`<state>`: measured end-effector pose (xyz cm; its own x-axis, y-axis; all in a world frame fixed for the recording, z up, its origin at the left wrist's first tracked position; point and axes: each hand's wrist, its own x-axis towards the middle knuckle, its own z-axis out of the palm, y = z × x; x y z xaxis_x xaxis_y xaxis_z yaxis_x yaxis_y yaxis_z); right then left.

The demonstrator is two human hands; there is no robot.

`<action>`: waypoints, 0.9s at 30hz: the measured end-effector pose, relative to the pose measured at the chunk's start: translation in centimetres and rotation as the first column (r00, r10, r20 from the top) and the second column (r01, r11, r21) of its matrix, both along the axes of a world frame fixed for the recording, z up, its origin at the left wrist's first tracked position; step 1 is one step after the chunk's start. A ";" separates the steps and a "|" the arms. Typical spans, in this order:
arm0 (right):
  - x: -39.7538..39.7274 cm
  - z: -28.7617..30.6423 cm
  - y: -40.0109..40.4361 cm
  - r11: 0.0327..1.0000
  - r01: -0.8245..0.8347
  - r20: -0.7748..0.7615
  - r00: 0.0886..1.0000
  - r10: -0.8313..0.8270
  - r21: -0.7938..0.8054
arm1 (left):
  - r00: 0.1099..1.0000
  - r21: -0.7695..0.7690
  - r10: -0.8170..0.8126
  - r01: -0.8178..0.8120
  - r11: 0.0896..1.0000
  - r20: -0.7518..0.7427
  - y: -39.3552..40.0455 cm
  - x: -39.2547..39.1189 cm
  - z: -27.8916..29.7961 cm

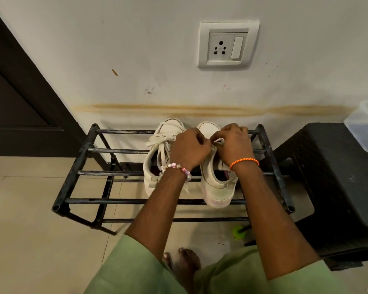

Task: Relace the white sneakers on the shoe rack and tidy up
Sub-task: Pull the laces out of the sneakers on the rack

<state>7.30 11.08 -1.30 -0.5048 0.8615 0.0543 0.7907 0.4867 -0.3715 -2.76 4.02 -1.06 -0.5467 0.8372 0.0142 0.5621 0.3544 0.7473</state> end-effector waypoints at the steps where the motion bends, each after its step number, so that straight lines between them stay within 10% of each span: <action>1: 0.0 0.0 -0.1 1.000 0.005 -0.012 1.000 -0.005 -0.006 | 1.000 0.027 0.007 -0.008 1.000 0.005 0.0 0.3 -0.4; 9: 0.2 -1.4 0.3 0.995 0.087 -0.290 0.952 -0.099 -0.056 | 0.984 0.166 0.094 -0.119 0.979 0.153 0.2 1.5 -2.4; 18: -0.7 -1.6 1.0 0.840 0.145 -0.677 0.530 -0.512 -0.522 | 0.958 0.144 0.072 -0.116 0.983 0.278 -0.3 1.8 -3.5; 27: -0.2 -0.6 1.0 0.944 -0.012 -0.269 0.960 -0.081 -0.328 | 0.972 0.237 -0.072 0.018 0.971 0.225 -1.1 1.8 -3.8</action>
<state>7.14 12.11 -1.89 -0.4797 0.8719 -0.0979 0.6484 0.2771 -0.7091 -0.93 2.89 -4.89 -0.5199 0.8496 0.0884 0.3762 0.1348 0.9167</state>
